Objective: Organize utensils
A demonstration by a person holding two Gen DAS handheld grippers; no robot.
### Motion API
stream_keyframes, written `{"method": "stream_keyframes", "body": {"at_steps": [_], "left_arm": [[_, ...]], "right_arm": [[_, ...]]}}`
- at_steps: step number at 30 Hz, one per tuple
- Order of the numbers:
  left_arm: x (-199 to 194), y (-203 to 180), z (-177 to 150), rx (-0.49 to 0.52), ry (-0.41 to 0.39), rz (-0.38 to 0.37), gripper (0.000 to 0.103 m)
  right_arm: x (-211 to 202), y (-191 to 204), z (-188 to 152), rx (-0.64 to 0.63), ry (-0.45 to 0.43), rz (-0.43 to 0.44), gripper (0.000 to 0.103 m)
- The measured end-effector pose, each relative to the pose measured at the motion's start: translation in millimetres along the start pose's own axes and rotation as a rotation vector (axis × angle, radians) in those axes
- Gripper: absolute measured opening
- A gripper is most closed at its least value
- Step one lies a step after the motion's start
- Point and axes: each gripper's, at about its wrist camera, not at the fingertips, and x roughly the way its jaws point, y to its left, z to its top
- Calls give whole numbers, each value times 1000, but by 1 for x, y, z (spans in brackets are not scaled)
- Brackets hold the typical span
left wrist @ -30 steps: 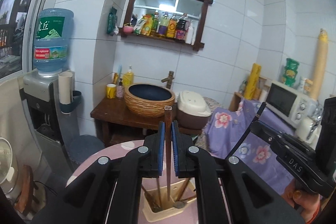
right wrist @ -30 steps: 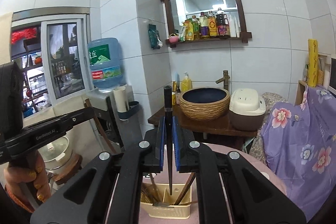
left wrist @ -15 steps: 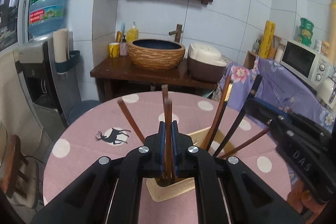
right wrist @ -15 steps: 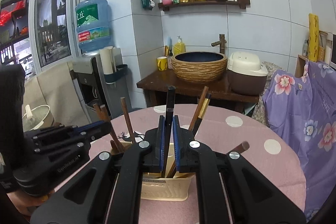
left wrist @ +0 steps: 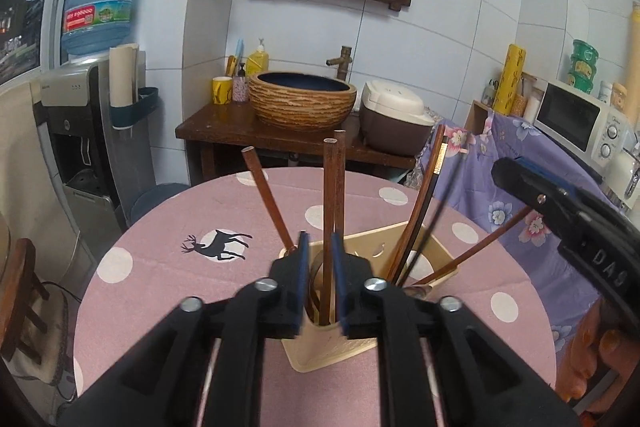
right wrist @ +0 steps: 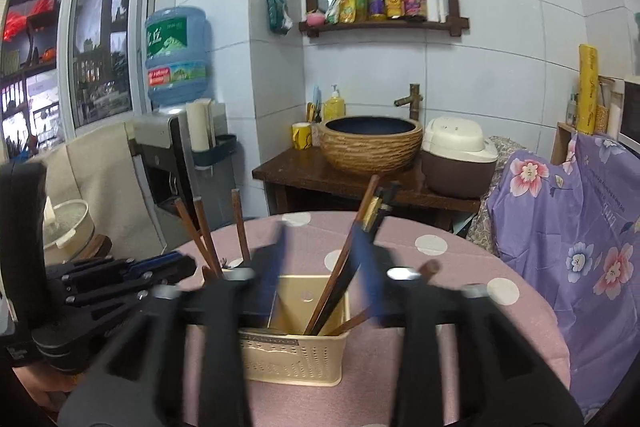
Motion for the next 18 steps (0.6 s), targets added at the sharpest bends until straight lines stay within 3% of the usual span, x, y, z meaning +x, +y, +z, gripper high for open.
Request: {"method": "stream_keyframes", "body": {"at_steps": [1, 2, 5, 6, 7, 11, 15, 18], "left_arm": [[-7, 1, -4, -4, -18, 0, 42], [-12, 2, -8, -7, -31, 1, 59], [-34, 4, -23, 6, -88, 8, 77], [-41, 5, -29, 14, -104, 15, 87], [-50, 7, -36, 24, -125, 21, 96], [-79, 16, -67, 50, -186, 13, 98], [-93, 20, -101, 61, -143, 2, 98], [-103, 19, -125, 37, -122, 13, 98]], "right_arm": [[-7, -3, 0, 12, -26, -9, 77], [-16, -6, 0, 22, -51, -20, 77], [-41, -14, -6, 32, -75, -43, 85], [-51, -19, -12, 45, -79, -51, 96], [-63, -24, -20, 60, -84, -60, 97], [-99, -35, -60, 62, -57, -61, 97], [-121, -50, -113, 44, 3, -145, 97], [-123, -72, -150, 106, 78, -204, 97]]}}
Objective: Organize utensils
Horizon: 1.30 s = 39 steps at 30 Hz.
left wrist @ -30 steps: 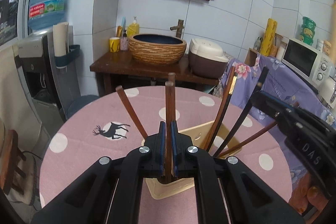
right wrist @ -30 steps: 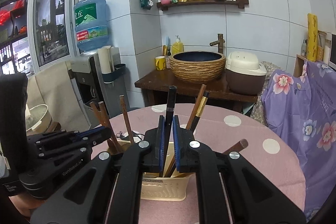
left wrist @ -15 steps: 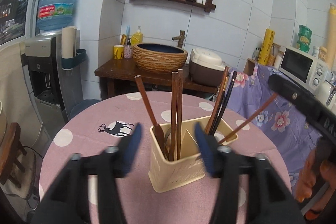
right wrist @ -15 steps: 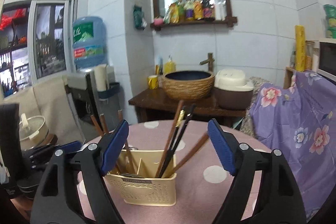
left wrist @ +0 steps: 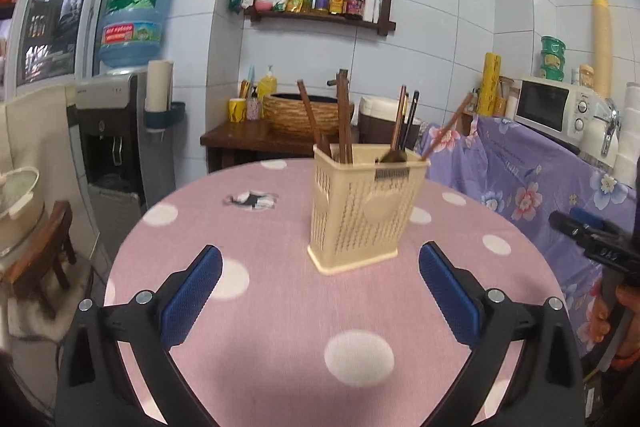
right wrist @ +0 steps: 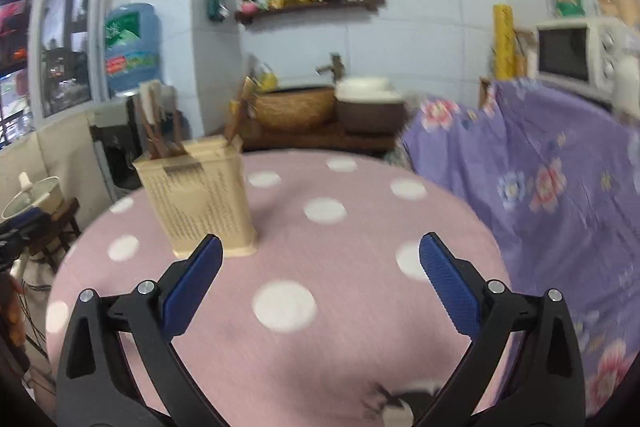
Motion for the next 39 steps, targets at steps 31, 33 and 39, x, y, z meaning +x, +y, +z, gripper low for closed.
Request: {"method": "stream_keyframes", "body": {"at_steps": [31, 33, 39], "left_arm": [[-140, -61, -114, 62, -180, 103, 98], [-140, -58, -115, 41, -178, 111, 98], [-145, -58, -116, 38, -200, 126, 98]], "right_arm": [[-190, 106, -122, -187, -268, 126, 97], [-194, 107, -122, -196, -288, 124, 97], [-194, 110, -121, -206, -281, 133, 97]]}}
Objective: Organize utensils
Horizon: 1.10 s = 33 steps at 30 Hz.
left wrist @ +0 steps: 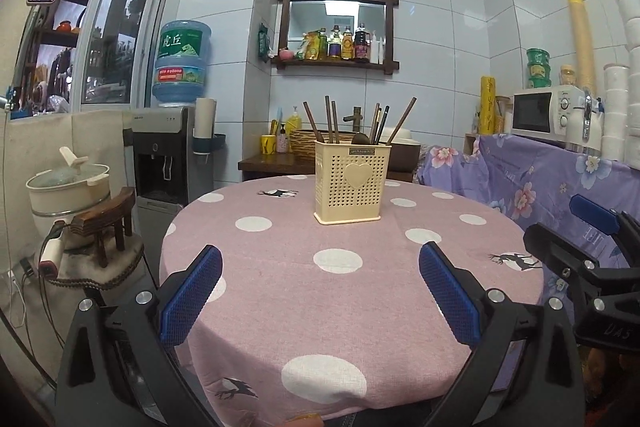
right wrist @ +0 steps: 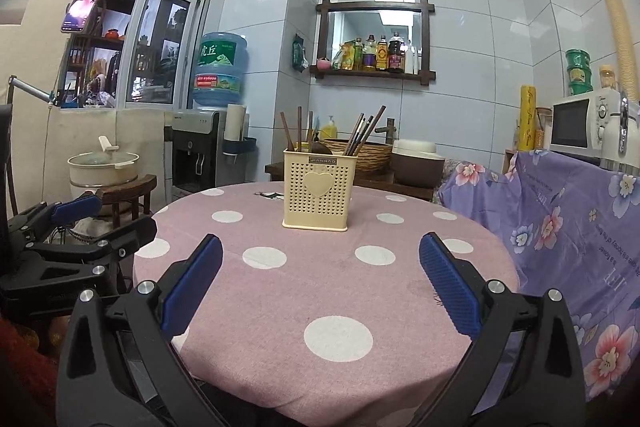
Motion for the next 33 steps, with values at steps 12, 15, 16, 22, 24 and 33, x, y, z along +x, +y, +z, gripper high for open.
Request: {"method": "stream_keyframes", "body": {"at_steps": [12, 15, 16, 22, 24, 33], "left_arm": [[-1, -1, -1, -9, 4, -9, 98], [-1, -1, -1, -9, 4, -9, 98], [-1, 0, -1, -8, 4, -10, 98], [-1, 0, -1, -9, 6, -13, 98], [-2, -1, -2, -9, 6, -12, 98], [-3, -2, -3, -4, -1, -8, 98]], "right_arm": [[2, 1, -1, 3, 0, 2, 97], [2, 1, -1, 3, 4, 3, 97], [2, 2, -2, 3, 6, 4, 97], [2, 2, -2, 3, 7, 4, 97], [2, 2, -2, 3, 6, 4, 97], [2, 2, -1, 3, 8, 3, 97]]}}
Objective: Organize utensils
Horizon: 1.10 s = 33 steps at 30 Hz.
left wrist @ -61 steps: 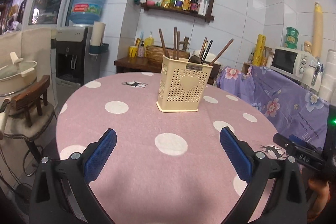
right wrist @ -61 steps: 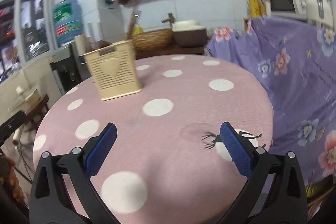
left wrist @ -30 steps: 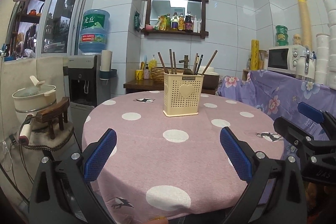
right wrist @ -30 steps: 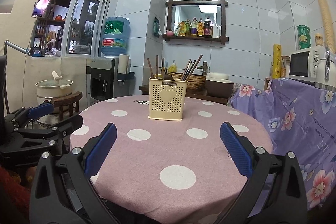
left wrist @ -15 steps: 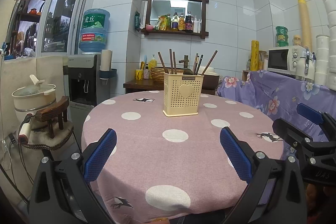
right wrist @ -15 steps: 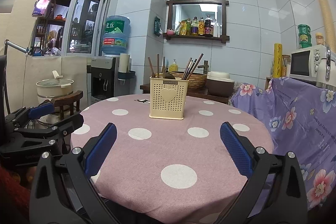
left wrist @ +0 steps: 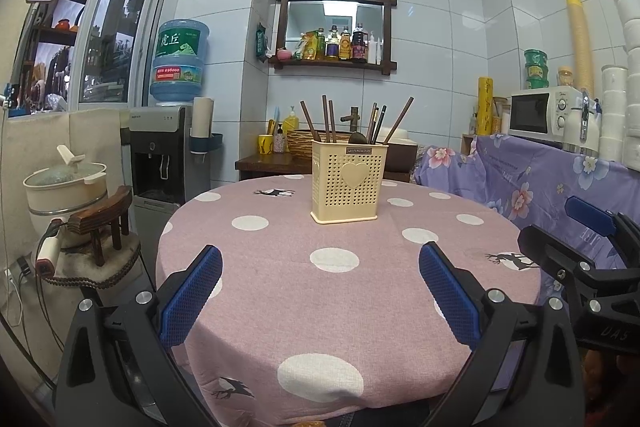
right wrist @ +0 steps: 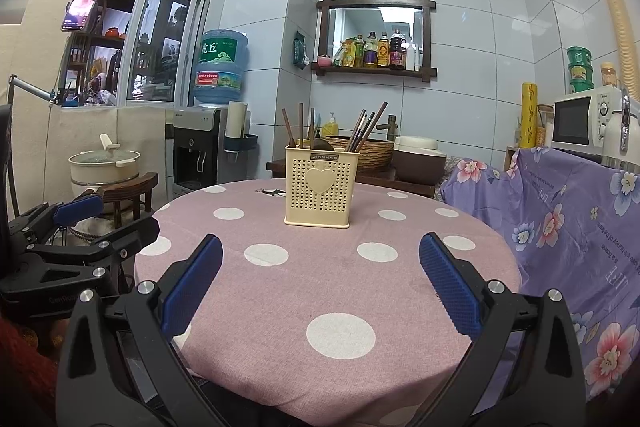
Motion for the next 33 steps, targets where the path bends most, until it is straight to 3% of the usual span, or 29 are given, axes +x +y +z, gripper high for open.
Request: {"method": "stream_keyframes", "body": {"at_steps": [33], "left_arm": [[2, -2, 0, 3, 12, -12, 98]], "right_arm": [[-1, -2, -1, 1, 2, -12, 97]]}}
